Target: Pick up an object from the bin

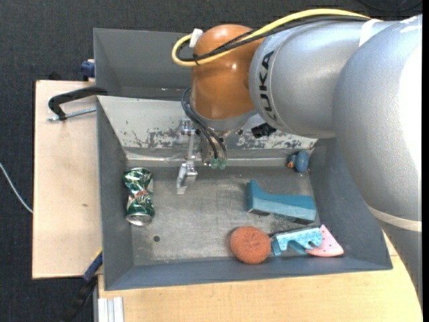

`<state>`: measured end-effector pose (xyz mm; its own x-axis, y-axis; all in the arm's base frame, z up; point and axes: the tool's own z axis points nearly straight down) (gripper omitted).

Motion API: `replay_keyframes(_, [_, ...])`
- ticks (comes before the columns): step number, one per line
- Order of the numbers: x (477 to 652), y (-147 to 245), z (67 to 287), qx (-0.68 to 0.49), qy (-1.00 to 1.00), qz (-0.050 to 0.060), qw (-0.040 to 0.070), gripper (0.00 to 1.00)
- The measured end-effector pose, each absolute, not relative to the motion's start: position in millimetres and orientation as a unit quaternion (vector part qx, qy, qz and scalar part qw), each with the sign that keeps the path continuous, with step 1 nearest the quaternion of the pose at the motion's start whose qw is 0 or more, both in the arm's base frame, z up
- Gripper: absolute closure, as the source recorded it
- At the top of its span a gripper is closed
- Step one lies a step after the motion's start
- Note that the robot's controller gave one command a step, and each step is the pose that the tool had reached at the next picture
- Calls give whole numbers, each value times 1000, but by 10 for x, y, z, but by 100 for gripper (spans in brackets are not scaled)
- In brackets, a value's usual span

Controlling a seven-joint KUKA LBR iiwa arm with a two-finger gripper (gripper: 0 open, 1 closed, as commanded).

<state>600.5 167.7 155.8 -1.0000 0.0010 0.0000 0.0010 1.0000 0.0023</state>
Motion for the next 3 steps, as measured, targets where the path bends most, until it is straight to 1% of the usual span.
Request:
replay_keyframes(1, [6005,1677,1558,-1,-1000,-1,0,100])
replay_keyframes(2, [6005,1677,1558,-1,-1000,-1,0,100])
replay_keyframes(3, [5866,2233,1176,124,-992,-1,1,0])
